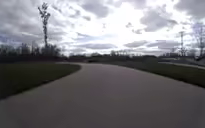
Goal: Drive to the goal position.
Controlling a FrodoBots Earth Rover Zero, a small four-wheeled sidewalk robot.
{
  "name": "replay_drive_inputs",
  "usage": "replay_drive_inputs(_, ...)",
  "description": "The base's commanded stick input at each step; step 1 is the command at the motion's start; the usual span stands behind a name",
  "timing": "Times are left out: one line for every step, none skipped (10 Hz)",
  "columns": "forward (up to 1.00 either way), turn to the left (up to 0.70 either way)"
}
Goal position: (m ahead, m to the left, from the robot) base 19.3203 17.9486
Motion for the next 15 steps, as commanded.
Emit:
replay_drive_inputs(0.99, 0.02)
replay_drive_inputs(0.99, 0.02)
replay_drive_inputs(0.99, 0.02)
replay_drive_inputs(0.99, 0.02)
replay_drive_inputs(0.99, 0.02)
replay_drive_inputs(0.98, 0.02)
replay_drive_inputs(0.99, 0.02)
replay_drive_inputs(0.99, 0.03)
replay_drive_inputs(0.99, 0.03)
replay_drive_inputs(0.99, 0.04)
replay_drive_inputs(0.99, 0.13)
replay_drive_inputs(0.99, 0.23)
replay_drive_inputs(0.99, 0.22)
replay_drive_inputs(0.99, 0.12)
replay_drive_inputs(0.99, 0.01)
